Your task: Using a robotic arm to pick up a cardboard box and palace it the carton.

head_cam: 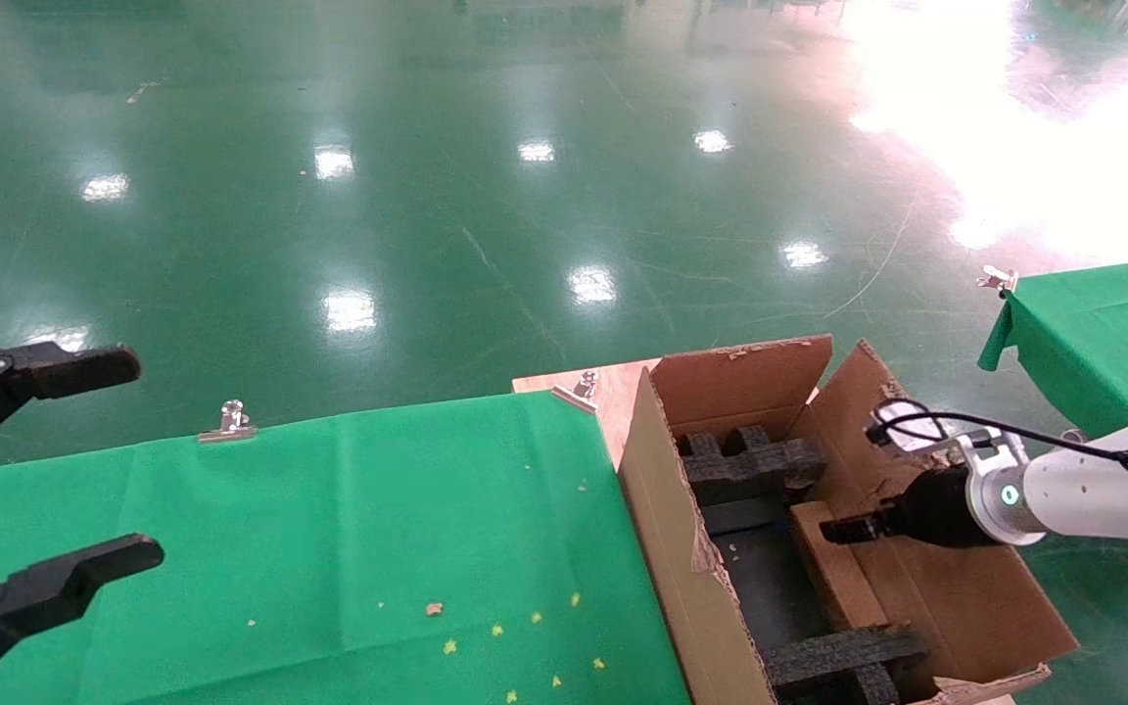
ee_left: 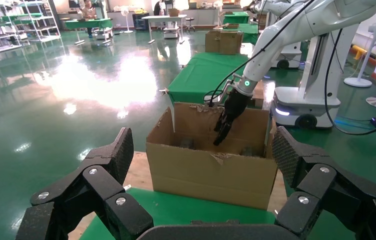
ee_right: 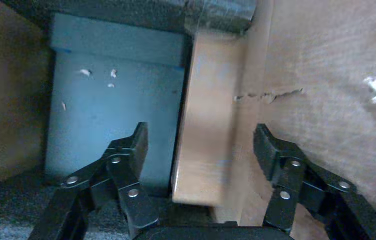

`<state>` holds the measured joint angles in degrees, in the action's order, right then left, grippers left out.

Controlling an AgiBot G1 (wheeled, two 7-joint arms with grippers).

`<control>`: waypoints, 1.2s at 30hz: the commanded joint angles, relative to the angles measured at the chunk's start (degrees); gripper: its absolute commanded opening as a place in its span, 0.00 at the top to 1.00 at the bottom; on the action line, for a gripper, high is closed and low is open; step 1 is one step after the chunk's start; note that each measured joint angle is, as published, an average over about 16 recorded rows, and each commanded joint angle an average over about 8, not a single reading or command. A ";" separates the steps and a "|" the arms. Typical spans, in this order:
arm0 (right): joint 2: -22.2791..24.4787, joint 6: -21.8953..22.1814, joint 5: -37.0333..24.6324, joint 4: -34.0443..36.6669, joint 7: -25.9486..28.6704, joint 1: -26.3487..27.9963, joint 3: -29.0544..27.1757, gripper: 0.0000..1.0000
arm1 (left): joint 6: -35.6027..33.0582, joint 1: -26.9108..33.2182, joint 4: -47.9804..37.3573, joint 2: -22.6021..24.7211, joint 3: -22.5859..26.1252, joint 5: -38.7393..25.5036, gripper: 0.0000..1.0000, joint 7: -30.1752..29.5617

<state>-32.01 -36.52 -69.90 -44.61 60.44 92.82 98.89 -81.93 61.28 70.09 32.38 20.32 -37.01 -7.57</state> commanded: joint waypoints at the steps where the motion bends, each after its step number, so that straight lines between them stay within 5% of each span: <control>1: 0.45 0.29 -0.06 -0.73 0.18 0.48 -0.16 0.00 | 0.00 0.00 0.00 0.00 0.00 0.00 0.00 0.00; 11: 7.76 2.00 1.39 -14.19 0.09 8.67 -4.73 0.00 | 0.00 0.00 0.00 0.00 0.00 0.00 0.00 0.00; 19: 14.22 -1.19 11.36 -25.88 0.76 12.83 -10.20 0.00 | 0.01 0.00 0.00 0.00 0.00 0.00 0.00 0.00; 36: 14.87 -3.81 15.17 -27.24 -0.36 12.05 -13.31 0.00 | 0.02 -0.01 -0.01 -0.01 0.00 0.01 0.00 0.01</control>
<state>-17.31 -41.12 -54.34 -72.01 59.35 104.28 84.46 -81.91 61.27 70.07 32.37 20.32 -37.01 -7.56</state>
